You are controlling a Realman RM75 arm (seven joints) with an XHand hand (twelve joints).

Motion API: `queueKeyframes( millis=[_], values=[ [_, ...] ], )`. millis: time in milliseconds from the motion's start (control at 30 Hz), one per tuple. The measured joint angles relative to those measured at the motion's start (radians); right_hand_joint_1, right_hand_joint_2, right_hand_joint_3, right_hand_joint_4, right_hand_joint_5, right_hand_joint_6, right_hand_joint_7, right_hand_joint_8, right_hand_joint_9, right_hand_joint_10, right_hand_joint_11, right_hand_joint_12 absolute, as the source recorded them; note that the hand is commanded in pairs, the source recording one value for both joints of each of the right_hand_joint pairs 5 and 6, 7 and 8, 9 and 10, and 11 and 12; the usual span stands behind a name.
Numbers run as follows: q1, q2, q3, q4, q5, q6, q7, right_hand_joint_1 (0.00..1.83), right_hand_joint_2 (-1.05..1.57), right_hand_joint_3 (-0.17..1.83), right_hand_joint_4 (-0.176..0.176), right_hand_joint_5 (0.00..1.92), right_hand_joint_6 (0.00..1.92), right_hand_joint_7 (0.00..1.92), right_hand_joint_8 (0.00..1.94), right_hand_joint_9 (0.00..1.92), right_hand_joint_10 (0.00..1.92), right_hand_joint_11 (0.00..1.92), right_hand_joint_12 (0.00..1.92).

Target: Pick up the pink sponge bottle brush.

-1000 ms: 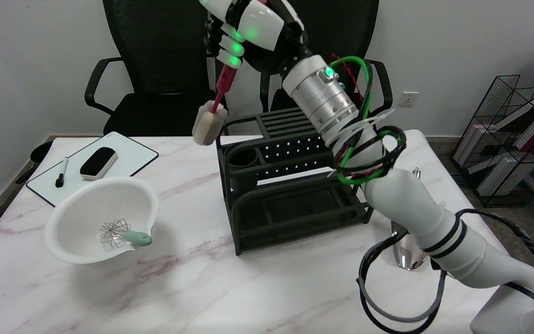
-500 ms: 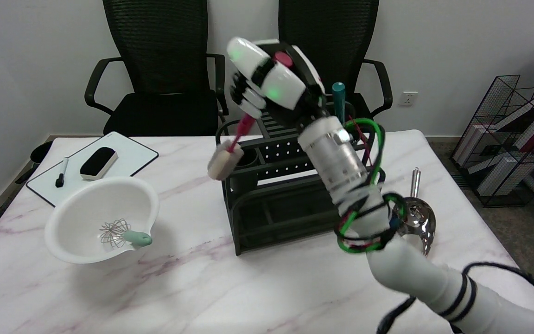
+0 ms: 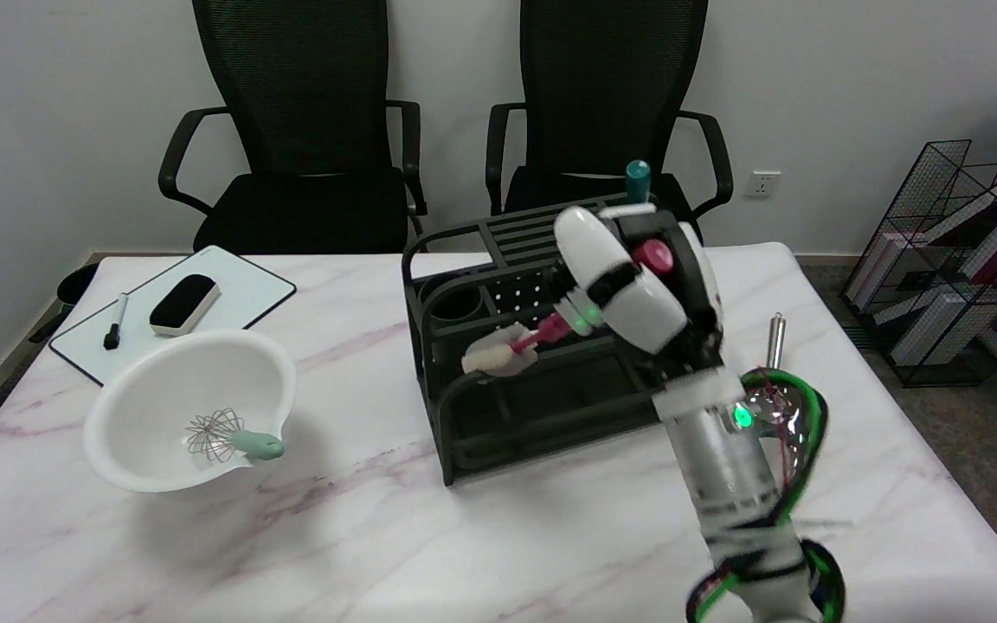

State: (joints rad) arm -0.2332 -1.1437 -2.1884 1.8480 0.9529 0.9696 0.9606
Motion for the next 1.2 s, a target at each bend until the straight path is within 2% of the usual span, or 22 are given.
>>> queueKeyframes(
  millis=[133,267,533,667,867,1200],
  values=[
    [-0.093,0.012,-0.021,-0.001,-0.077,0.11,0.015,0.99,1.57,1.05,0.0,1.92,1.92,1.92,1.92,1.92,1.92,1.92,1.92],
    [-0.158,0.023,-0.035,-0.004,-0.128,0.194,0.028,0.98,1.57,0.94,0.0,1.92,1.92,1.92,1.92,1.92,1.92,1.92,1.92],
    [-0.168,0.068,-0.039,-0.006,-0.158,0.236,0.089,0.99,1.57,0.9,0.0,1.92,1.92,1.92,1.92,1.92,1.92,1.92,1.92],
    [-0.114,0.104,-0.033,-0.011,-0.147,0.192,0.158,0.99,1.57,0.88,0.0,1.92,1.92,1.92,1.92,1.92,1.92,1.92,1.92],
    [-0.024,0.15,0.007,-0.018,-0.123,0.064,0.287,1.01,1.57,0.72,0.0,1.92,1.92,1.92,1.92,1.92,1.92,1.92,1.92],
    [0.122,0.176,0.098,-0.009,-0.1,-0.171,0.457,1.0,1.57,0.77,0.0,1.92,1.92,1.92,1.92,1.92,1.92,1.92,1.92]
  ],
)
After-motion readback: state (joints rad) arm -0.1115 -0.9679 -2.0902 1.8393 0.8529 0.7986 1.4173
